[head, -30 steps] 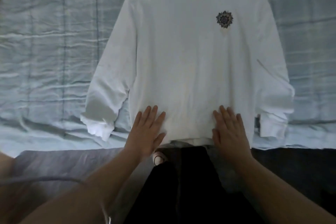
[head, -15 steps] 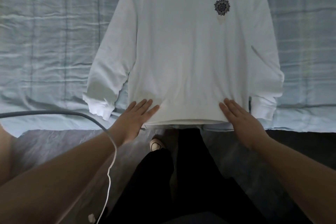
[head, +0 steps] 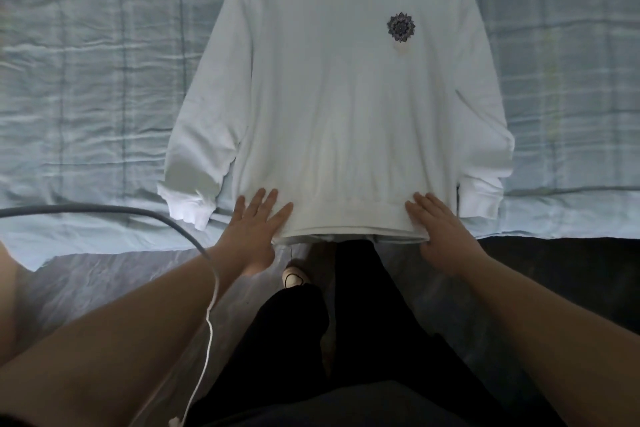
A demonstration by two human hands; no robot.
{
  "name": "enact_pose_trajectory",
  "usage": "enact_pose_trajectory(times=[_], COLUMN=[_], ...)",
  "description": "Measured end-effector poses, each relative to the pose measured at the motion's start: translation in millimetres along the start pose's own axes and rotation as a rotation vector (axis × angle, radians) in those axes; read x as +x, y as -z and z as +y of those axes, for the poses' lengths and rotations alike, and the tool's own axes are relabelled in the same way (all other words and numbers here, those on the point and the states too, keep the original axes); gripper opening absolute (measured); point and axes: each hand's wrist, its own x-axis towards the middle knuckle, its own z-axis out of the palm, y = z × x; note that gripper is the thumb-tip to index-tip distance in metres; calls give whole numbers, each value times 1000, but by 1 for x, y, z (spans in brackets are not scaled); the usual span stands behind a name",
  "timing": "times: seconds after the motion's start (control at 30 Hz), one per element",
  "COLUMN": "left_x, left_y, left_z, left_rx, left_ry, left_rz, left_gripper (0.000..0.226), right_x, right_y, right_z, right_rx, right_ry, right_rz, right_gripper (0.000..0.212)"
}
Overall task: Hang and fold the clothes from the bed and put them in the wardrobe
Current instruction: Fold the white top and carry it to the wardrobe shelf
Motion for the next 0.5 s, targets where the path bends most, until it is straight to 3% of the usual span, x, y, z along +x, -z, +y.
enact_pose_trajectory(times=[0.27, 0.5], left_x=[30, 135], left_y=[96, 157], left_z=[85, 195], left_rx=[-133, -278], left_ry=[-162, -225], left_rz=[211, 303], left_gripper=[74, 63], right_x=[-34, 19], right_y=[72, 109], right_z=[-6, 86], right_rx=[435, 654], right_ry=[-246, -628], right_rz=[361, 472], right_gripper=[66, 47])
